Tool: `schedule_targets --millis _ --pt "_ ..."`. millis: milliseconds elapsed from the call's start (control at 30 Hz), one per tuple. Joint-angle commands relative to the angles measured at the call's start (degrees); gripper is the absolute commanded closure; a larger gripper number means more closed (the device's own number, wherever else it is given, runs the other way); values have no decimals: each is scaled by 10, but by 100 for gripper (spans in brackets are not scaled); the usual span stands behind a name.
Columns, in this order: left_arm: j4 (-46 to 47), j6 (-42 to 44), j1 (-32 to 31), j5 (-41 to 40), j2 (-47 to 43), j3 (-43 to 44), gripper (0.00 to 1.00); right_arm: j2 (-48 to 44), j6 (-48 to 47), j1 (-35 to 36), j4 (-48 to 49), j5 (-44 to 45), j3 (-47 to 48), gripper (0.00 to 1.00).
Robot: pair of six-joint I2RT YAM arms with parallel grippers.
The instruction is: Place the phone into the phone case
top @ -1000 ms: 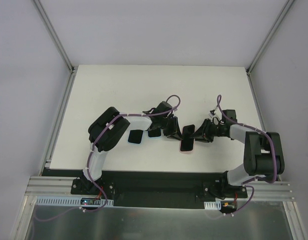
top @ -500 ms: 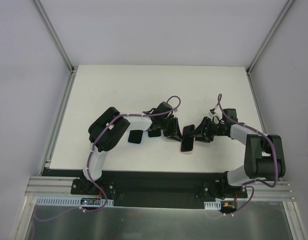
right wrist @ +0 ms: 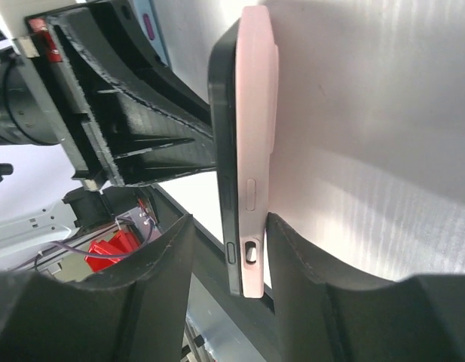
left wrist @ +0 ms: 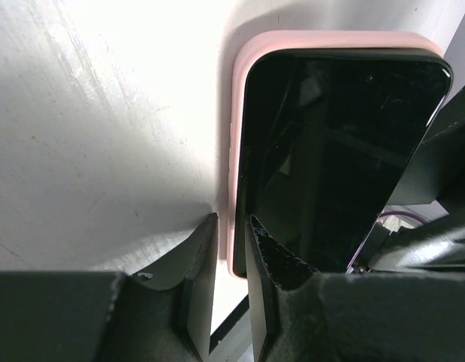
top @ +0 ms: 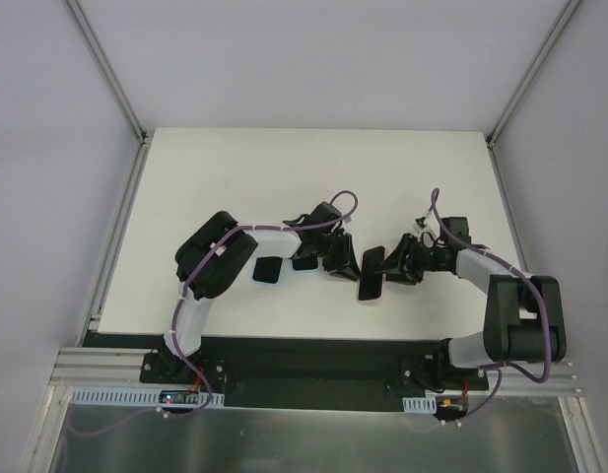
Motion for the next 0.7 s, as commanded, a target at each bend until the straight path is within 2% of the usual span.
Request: schedule_targets --millis 0,233,267,333,367,600,633,667 --pt "-9 4 -10 10 6 8 80 3 -15 3 -27 6 -4 57" --pt "-9 6 -9 8 7 8 79 -20 -26 8 -44 21 -16 60" --pt "-9 5 -10 6 7 8 79 -23 -31 8 -50 32 -16 73" --pt "-10 7 -10 6 5 8 79 -28 -40 8 -68 60 -17 86" --pt "-10 7 -10 6 5 7 79 -29 -41 8 -69 64 -17 98" --pt "-10 5 -10 3 1 2 79 -18 -42 8 -71 81 -13 97" --pt "-9 5 -9 3 0 1 79 -17 -41 8 -68 67 -13 91" --pt "-9 5 -10 3 -3 0 79 -18 -40 9 -67 61 -13 79"
